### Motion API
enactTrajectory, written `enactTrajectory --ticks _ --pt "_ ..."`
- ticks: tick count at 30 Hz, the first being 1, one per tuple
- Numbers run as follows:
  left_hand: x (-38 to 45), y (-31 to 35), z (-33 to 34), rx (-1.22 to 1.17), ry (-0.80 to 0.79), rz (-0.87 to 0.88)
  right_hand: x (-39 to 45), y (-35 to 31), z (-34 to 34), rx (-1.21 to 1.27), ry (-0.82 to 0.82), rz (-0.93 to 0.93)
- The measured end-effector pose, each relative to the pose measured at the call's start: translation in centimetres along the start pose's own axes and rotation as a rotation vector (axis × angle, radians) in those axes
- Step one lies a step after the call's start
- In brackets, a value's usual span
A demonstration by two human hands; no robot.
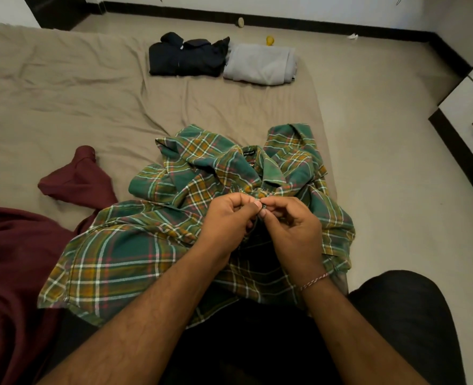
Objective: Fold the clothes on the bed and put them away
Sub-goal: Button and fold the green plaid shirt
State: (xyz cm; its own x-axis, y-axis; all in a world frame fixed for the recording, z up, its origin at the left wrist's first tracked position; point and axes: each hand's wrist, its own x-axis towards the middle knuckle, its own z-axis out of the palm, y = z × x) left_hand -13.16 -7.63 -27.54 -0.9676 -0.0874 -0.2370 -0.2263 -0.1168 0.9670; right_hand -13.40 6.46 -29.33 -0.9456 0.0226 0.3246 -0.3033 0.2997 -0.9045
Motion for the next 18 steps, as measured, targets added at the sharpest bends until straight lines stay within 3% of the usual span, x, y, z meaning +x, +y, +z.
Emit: enactTrajectory --ticks 4,8,11,14,16,18 --pt "0.0 0.0 0.1 -0.02 -0.002 -0.001 0.0 -0.3 0.1 0.005 0.032 0.019" --pt "0.0 -0.1 0.3 -0.111 -0.026 -0.027 0.2 0.1 0.1 0.16 0.096 0.148" --pt "0.0 -0.1 0.2 -0.085 -0.039 -0.017 0.2 0.0 -0.1 0.104 0.055 0.134" --pt "0.2 0.0 -0.2 0.056 -0.059 0.069 0.5 -0.3 -1.0 0.039 -0.102 0.038" --pt "0.6 -0.1 -0.7 0.304 -0.058 0.191 0.8 0.1 -1.6 -0.16 -0.198 -0.116" --pt "0.7 -0.2 -0.9 0.537 -0.095 0.265 0.9 0.5 -1.6 -0.227 -0.178 -0.137"
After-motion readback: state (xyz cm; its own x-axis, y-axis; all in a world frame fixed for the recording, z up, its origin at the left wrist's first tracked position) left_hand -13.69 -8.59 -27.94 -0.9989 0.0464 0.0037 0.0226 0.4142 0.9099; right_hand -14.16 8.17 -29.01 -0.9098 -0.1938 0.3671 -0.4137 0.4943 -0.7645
